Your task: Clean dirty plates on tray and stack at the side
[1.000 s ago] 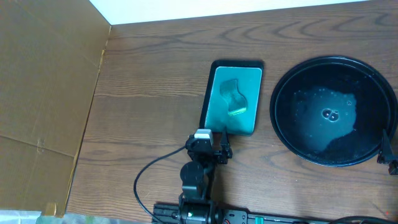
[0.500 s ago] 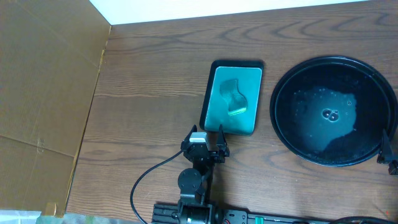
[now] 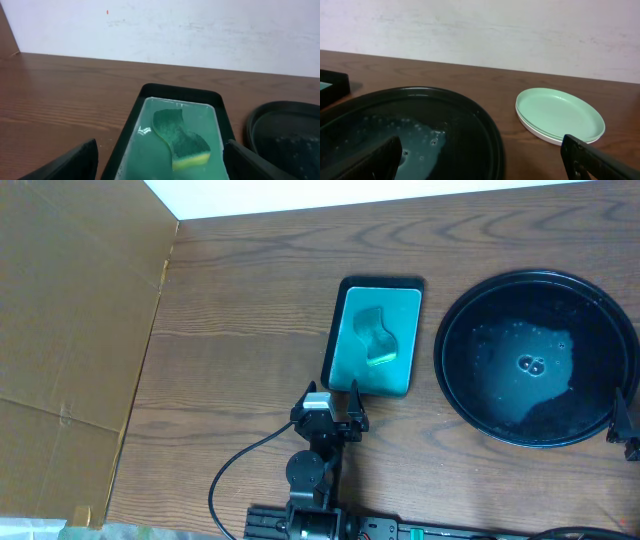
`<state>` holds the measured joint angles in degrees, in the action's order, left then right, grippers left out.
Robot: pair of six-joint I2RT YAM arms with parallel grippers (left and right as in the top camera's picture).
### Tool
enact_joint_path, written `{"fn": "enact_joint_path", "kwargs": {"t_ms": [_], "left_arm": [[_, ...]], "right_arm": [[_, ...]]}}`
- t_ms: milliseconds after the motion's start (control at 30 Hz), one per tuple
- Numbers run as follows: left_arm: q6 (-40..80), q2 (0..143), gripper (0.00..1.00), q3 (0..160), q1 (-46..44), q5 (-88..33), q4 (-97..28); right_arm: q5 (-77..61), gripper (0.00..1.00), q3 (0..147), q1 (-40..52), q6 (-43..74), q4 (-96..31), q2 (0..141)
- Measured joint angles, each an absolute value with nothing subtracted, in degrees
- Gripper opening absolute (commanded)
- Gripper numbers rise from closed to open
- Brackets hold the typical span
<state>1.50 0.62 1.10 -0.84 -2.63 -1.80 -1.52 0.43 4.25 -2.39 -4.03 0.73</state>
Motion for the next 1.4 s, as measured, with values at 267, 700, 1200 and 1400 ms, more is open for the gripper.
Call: {"fn": "enact_joint_path", "kwargs": {"t_ms": [267,700,1200,1400], "left_arm": [[1.23,0.62,0.80,1.10,-0.84,-2.63,-1.80],[-1.78,0.64,0.80,1.13,-0.84,-2.66,-1.80],[-1.78,0.64,0.80,1.13,-0.84,-2.63,-1.80],[-1.80,0.64,0.80,1.13,-0.84,-2.63,-1.80]], "right_arm": [[-1.50,0.99,0.43,4.25,-2.39,-4.03,0.73],[-1.52,0.99,0.43,4.25,-2.39,-4.01,0.73],[-1.50,0.99,0.43,4.25,-2.39,-4.03,0.73],[-1.52,0.99,0.43,4.25,-2.39,-4.03,0.73]]}}
